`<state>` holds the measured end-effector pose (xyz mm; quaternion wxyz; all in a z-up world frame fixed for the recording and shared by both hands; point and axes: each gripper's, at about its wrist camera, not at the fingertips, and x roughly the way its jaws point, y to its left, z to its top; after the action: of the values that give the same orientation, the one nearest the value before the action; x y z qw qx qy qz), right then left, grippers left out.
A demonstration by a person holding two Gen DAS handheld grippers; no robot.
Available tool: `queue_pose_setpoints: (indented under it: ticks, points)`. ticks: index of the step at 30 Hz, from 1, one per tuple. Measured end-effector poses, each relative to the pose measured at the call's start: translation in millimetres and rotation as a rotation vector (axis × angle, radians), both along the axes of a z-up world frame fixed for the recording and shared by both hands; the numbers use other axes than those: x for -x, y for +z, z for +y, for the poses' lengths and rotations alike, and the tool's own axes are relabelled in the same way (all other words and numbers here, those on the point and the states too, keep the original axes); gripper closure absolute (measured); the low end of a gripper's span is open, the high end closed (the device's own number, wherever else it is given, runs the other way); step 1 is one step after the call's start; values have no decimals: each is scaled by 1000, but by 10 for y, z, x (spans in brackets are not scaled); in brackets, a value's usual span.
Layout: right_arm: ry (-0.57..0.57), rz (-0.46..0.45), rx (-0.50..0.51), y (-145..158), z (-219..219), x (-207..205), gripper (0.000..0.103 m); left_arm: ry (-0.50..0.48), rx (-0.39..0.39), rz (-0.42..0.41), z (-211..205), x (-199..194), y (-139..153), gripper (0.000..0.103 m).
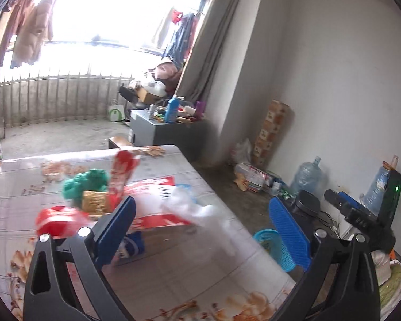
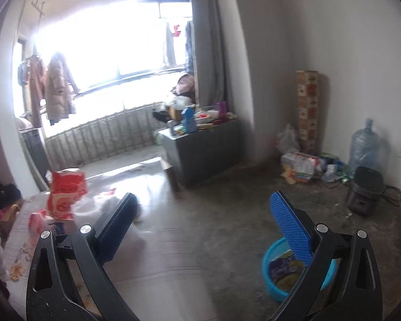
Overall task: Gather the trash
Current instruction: 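Grasp the red-white bag with the left gripper while the right gripper grasps the white tissue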
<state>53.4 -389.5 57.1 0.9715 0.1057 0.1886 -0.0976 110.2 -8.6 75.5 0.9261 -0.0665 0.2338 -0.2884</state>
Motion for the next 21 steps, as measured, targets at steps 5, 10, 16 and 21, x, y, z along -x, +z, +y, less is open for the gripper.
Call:
queue_pose_setpoints:
  ticks: [5, 10, 16, 21]
  points:
    - [117, 18, -42, 9, 292, -226, 7, 57, 4, 6, 280, -102, -70, 5]
    - [232, 87, -86, -90, 591, -483, 7, 91, -51, 30, 298, -298, -155, 5]
    - [325, 201, -143, -301, 873, -729, 13, 91, -137, 65, 183, -610, -293, 11]
    - [378, 280, -198, -426, 1010, -933, 21, 86, -202, 80, 74, -867, -399, 25]
